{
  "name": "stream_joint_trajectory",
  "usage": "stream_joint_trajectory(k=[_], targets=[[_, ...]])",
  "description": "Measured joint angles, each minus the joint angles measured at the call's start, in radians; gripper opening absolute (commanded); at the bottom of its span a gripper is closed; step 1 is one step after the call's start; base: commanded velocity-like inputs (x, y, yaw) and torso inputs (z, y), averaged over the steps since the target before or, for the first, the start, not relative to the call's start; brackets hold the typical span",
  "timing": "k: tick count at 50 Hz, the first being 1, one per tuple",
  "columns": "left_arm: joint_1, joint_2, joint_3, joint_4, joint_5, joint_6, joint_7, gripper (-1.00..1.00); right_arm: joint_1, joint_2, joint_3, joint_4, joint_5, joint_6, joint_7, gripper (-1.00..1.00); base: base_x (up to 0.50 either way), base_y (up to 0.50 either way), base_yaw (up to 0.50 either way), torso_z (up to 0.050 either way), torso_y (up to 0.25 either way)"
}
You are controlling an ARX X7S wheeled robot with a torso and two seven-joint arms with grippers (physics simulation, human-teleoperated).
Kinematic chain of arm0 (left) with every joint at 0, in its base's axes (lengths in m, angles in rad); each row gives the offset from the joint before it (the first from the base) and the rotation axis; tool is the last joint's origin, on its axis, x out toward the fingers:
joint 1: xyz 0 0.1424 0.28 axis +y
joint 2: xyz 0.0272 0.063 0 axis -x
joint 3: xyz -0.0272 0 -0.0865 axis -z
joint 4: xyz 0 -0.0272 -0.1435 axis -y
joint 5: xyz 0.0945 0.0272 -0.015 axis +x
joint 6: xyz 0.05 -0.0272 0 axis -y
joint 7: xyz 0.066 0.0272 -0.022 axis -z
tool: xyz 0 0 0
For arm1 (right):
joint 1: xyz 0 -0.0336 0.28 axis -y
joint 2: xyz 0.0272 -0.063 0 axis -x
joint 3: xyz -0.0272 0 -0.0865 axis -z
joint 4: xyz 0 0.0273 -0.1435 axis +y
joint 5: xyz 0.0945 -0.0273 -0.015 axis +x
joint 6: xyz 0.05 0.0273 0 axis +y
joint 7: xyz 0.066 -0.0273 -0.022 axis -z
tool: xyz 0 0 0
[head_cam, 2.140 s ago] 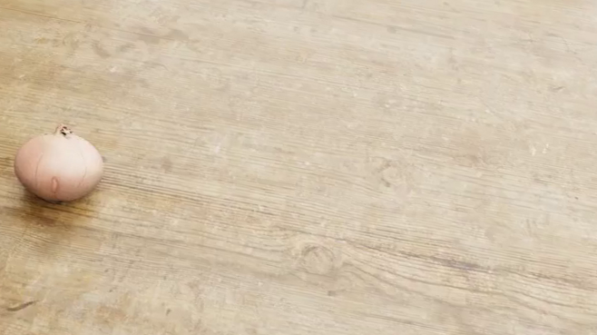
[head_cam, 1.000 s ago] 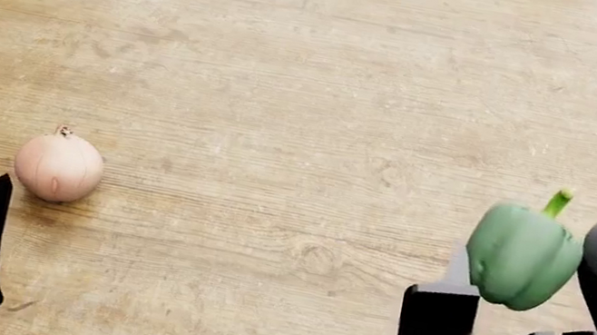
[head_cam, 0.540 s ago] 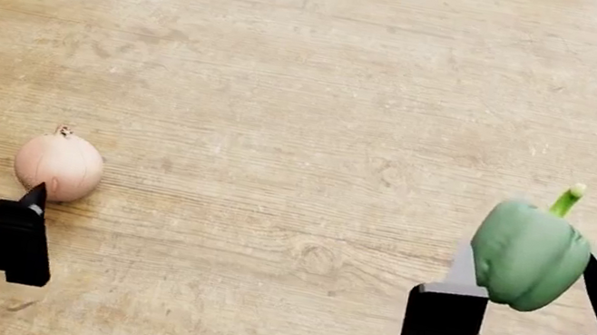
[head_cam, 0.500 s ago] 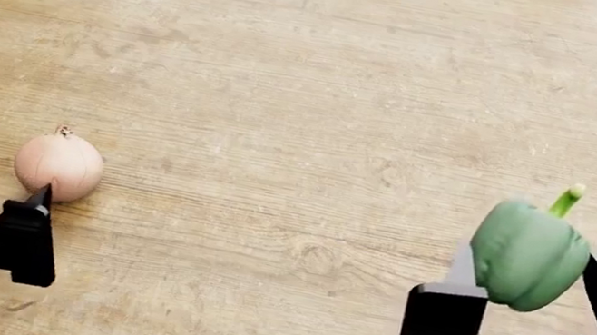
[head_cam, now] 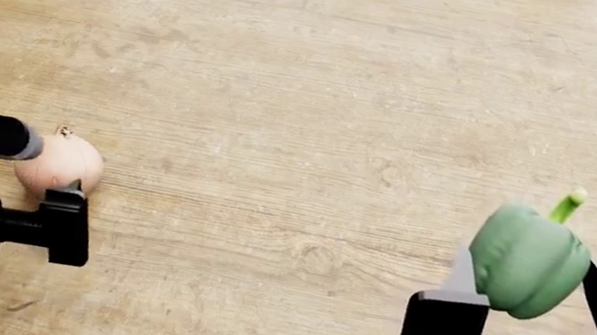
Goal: Place the avocado, onion, tomato and bell pepper on the cutting board.
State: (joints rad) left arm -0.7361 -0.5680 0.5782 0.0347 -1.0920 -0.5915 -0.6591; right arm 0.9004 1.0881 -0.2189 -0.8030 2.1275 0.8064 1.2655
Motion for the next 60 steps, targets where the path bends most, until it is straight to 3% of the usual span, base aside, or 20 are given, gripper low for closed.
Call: stream_joint_trajectory(k=[36,37,51,60], targets=[[-0.133,0.157,0.103,-0.383,0.152,0.049,0.158,1.00,-0.035,0.023,0.022,-0.022,0.009,-0.030,-0.009,-1.00,0.00,0.00,0.00,0.000,0.000],[-0.135,0.160,0.104,-0.388,0.153,0.050,0.160,-1.00,-0.036,0.023,0.023,-0.024,0.010,-0.032,-0.008,-1.00,0.00,0.00,0.00,0.000,0.000],[-0.131,0.157,0.107,-0.353,0.166,0.039,0.158,-1.00,-0.051,0.034,0.030,-0.038,0.022,-0.049,-0.002,-1.00,0.00,0.00,0.00,0.000,0.000],[-0.110,0.056,0.063,-0.020,0.058,-0.037,0.036,-1.00,-0.059,0.031,0.034,-0.041,0.008,-0.050,-0.009,-1.00,0.00,0.00,0.00,0.000,0.001]])
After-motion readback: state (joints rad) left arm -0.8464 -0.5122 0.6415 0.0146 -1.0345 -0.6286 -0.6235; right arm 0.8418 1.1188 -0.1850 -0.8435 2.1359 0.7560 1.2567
